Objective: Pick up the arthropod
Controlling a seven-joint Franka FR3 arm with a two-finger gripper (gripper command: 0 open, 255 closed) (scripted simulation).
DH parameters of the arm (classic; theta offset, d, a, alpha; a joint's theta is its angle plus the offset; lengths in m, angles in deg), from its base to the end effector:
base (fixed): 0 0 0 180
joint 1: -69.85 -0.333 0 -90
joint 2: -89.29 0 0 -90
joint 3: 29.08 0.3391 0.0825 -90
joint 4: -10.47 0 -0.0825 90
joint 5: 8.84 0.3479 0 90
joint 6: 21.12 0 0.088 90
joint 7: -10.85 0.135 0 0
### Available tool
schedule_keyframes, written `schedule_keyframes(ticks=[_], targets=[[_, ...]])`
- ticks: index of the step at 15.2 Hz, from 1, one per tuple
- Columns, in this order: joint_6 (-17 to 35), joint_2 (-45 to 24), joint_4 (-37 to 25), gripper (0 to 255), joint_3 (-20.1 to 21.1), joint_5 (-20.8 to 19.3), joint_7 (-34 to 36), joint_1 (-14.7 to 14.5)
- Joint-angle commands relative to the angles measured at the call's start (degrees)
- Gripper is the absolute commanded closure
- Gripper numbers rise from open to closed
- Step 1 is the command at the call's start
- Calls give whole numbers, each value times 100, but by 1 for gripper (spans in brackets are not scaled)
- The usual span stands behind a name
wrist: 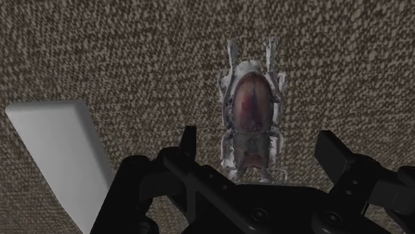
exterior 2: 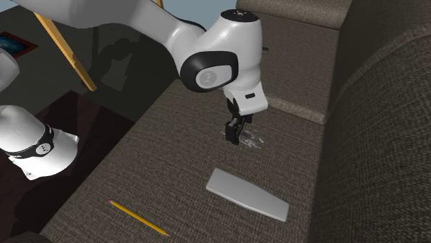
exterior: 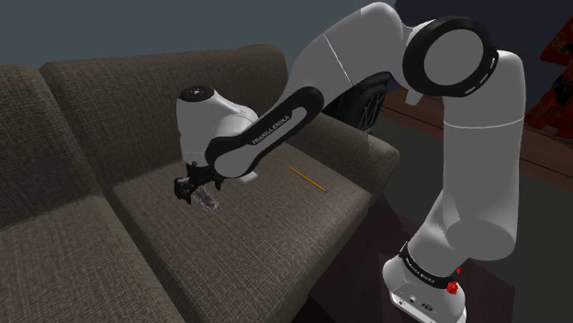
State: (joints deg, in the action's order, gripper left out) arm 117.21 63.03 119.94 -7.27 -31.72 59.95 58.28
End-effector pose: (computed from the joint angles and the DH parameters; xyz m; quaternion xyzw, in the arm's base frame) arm 0.5337 0.3207 0.2964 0.9972 -0.0147 0.0728 0.0118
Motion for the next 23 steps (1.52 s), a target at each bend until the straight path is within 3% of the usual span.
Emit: schedule_keyframes(ticks=[1, 2, 11, 23], targets=[[47, -37, 11, 0, -18, -28, 22, -10], [36, -38, -1, 255, -16, -25, 18, -10], [47, -38, 10, 255, -18, -29, 22, -10], [-628, 523, -161, 255, 207, 383, -305, 143]])
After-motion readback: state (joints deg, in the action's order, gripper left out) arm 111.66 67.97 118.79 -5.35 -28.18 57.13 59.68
